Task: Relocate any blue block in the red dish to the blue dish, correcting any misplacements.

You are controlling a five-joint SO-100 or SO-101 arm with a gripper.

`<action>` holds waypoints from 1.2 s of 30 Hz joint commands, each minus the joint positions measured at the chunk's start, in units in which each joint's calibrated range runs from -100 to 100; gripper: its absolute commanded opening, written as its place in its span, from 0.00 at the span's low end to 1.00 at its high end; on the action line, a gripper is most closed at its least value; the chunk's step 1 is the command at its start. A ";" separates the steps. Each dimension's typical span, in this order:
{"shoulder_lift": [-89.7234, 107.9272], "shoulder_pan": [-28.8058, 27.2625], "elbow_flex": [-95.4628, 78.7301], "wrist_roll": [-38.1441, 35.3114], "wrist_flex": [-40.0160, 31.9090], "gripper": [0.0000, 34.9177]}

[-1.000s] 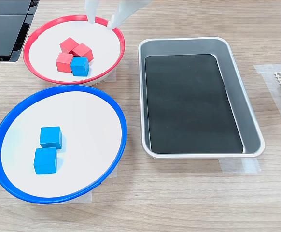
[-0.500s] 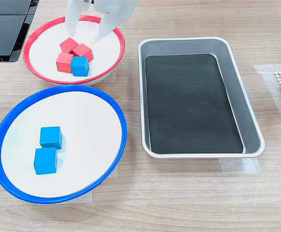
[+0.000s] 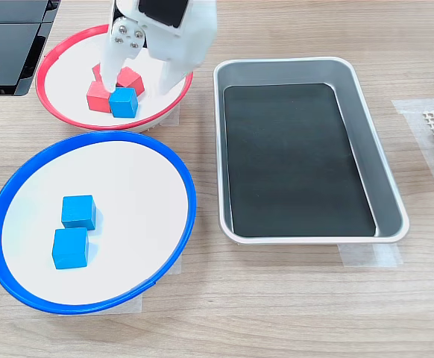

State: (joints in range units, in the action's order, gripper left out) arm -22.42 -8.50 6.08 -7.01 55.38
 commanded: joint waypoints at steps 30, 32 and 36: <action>-10.97 -1.34 14.72 -0.83 0.87 0.43; -11.48 -1.53 15.36 -0.88 0.70 0.42; -12.50 -2.09 16.18 -1.12 0.29 0.41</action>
State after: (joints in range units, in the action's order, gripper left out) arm -35.04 -9.91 19.60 -7.84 56.12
